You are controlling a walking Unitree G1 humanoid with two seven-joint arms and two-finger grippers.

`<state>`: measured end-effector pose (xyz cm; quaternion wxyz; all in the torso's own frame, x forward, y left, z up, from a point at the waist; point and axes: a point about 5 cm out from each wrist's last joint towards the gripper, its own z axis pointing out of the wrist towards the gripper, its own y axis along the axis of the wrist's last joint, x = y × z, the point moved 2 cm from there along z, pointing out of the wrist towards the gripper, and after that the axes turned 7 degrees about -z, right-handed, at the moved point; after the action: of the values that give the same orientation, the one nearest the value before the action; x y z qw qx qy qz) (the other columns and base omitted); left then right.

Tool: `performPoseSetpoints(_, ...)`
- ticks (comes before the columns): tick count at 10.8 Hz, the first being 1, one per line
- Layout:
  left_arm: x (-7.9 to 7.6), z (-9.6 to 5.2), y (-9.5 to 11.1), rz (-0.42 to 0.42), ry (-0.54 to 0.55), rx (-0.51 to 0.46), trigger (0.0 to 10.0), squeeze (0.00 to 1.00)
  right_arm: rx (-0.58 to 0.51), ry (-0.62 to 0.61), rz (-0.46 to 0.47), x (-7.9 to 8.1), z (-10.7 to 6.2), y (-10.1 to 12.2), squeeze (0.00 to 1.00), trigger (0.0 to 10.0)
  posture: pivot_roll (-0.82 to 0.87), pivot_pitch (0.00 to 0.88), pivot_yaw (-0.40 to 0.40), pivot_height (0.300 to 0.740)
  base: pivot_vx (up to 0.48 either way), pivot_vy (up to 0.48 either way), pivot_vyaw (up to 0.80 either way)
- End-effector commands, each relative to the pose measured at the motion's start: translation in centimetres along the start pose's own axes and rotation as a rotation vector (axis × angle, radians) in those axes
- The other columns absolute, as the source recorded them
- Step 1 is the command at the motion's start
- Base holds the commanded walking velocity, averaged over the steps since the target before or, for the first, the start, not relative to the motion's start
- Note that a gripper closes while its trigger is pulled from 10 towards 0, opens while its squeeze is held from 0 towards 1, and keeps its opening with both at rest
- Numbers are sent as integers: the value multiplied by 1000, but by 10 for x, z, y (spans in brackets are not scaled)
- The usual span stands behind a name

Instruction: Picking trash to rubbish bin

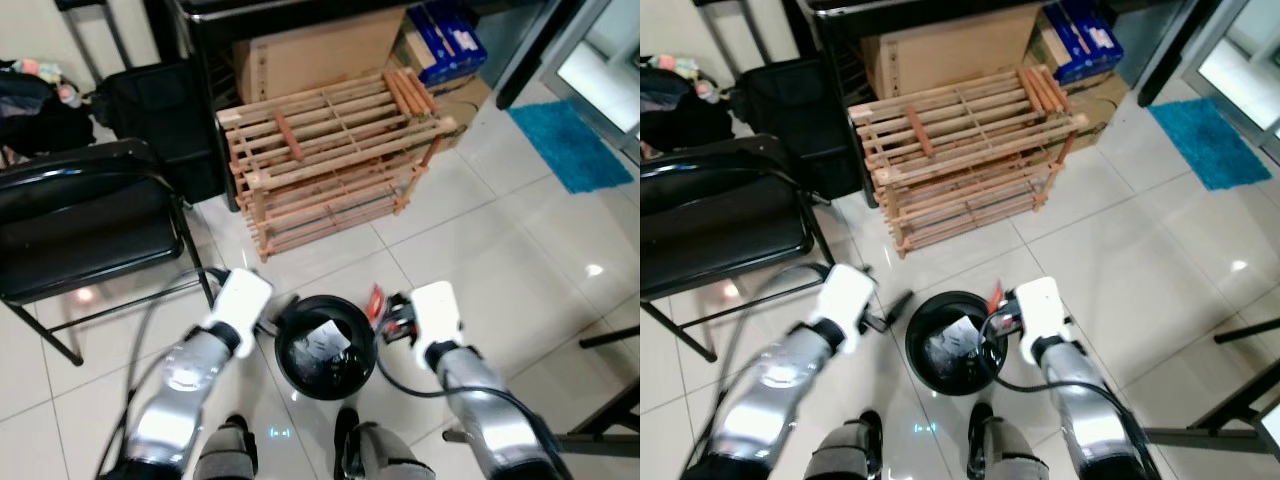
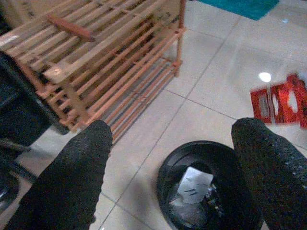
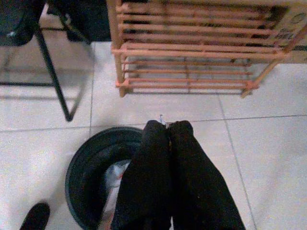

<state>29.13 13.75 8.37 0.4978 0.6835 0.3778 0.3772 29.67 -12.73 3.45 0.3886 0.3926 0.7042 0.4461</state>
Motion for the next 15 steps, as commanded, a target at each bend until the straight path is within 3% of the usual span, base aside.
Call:
performPoseSetpoints(1, 0, -8, -6, -11, 13, 46, 10000, 1000, 39, 26, 2, 5, 1, -15, 0, 10000, 401, 277, -118, 740, 0, 0, 0)
performPoseSetpoints(2, 4, -20, -9, -6, 42, 92, 10000, 1000, 70, 70, 2, 15, 12, -23, 0, 10000, 436, 290, -117, 740, 0, 0, 0)
performPoseSetpoints(4, 7, -26, -10, -17, 54, 124, 10000, 1000, 105, 107, 6, 26, 18, -31, 0, 10000, 452, 294, -115, 740, 0, 0, 0)
performPoseSetpoints(7, 5, -27, -9, -13, 44, 152, 10000, 1000, 134, 131, 24, 42, 23, -38, 0, 10000, 452, 295, -107, 740, 0, 0, 0)
performPoseSetpoints(11, 3, -26, -9, -14, 30, 164, 10000, 1000, 126, 109, 58, 45, 25, -39, 0, 10000, 437, 301, -98, 740, 0, 0, 0)
performPoseSetpoints(12, 2, -26, -9, -15, 23, 168, 10000, 1000, 123, 101, 57, 45, 25, -38, 1000, 10000, 433, 302, -96, 740, 0, 0, 0)
performPoseSetpoints(15, 0, -25, -9, -16, 17, 172, 10000, 1000, 117, 101, 52, 46, 25, -39, 1000, 10000, 430, 302, -93, 740, 0, 0, 0)
